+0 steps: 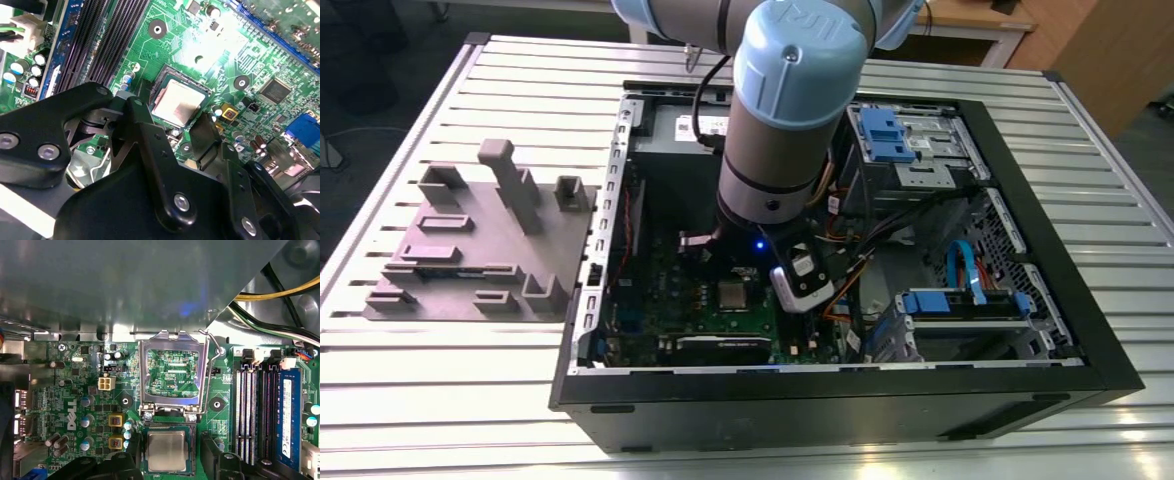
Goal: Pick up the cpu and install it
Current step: 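Place the cpu into insertion slot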
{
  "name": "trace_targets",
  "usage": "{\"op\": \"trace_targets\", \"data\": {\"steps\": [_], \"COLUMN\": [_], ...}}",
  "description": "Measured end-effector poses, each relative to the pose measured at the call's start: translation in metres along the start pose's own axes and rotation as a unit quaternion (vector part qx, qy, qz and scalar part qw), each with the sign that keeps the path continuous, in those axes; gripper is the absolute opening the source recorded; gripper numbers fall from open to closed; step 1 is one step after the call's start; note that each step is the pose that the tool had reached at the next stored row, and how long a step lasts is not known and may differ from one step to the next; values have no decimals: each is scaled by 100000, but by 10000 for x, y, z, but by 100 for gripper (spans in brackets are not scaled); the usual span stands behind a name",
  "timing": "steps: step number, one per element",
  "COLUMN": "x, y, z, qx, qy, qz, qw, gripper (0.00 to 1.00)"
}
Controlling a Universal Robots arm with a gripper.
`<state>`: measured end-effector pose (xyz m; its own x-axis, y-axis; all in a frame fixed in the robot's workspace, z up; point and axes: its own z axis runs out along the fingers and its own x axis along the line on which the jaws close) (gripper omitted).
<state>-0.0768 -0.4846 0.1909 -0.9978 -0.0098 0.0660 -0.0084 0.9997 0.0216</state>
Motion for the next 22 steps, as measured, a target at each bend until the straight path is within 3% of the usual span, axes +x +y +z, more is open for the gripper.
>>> {"op": "trace_targets", "data": {"steps": [15,22], "x": [3,-3], "y": [1,0], "z": [-37,17], "qx": [7,-269], "qy": [5,-3], "qz": [-39,-58], "qw": [100000,100000], "gripper": [58,58]}}
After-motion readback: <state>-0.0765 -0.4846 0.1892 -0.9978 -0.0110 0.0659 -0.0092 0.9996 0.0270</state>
